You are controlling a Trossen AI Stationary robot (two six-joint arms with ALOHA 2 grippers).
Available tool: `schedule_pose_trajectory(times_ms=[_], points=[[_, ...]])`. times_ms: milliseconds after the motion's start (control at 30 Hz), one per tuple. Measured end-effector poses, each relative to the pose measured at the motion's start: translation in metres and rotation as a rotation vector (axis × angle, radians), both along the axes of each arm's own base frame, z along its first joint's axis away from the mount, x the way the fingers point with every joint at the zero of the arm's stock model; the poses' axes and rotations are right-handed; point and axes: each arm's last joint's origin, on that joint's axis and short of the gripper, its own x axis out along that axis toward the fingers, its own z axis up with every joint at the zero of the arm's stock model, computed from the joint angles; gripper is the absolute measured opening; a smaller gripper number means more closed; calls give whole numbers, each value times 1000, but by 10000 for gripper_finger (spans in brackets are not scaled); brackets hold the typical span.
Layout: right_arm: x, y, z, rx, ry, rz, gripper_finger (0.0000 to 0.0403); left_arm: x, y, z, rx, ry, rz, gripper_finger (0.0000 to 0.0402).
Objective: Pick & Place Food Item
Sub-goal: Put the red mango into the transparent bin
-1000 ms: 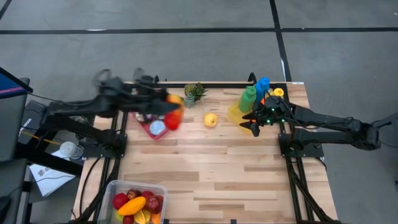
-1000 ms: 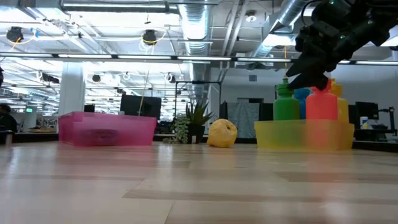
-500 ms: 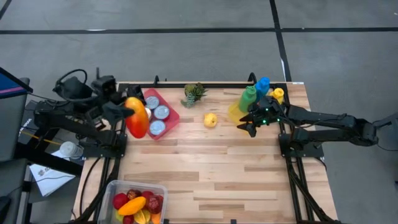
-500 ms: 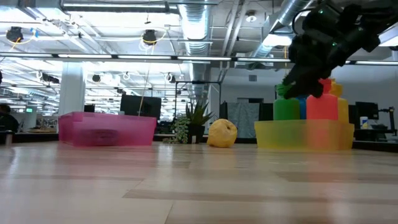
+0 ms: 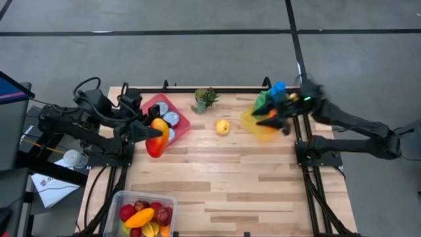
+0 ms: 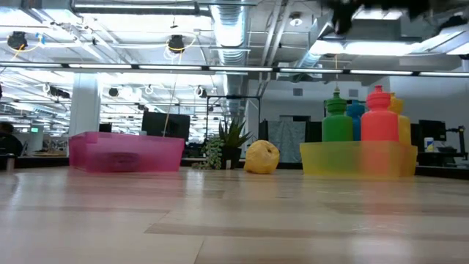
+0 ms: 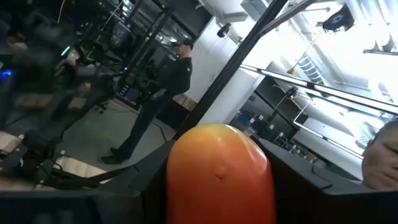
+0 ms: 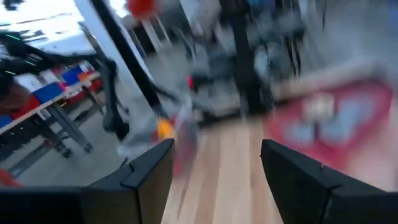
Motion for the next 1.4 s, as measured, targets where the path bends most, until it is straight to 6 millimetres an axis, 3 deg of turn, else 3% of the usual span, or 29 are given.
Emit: schedule_pose_trajectory(times_ms=[100, 200, 367, 467, 600, 933, 1133, 1400], points=[[-20, 3, 48, -137, -166, -2, 229, 0, 0, 0, 2, 1, 1, 205], [-49, 11, 83, -293, -283, -56, 224, -2, 0, 1, 5, -4, 3, 205], [-97, 27, 88, -386, -304, -265, 211, -2, 0, 1, 32, -11, 10, 204], [-116, 37, 74, -363, -325, -315, 201, -2, 0, 1, 47, -15, 14, 208], [-123, 40, 44, -269, -328, -349, 184, -2, 0, 1, 77, -23, 0, 206], [-101, 29, -51, 40, -354, -288, 145, 1, -1, -3, 84, -11, -1, 207], [-90, 28, -94, 128, -386, -213, 125, 10, -8, -31, 89, 78, -36, 203], [-87, 31, -119, 144, -417, -204, 105, 17, -24, -66, 13, 198, -124, 212]])
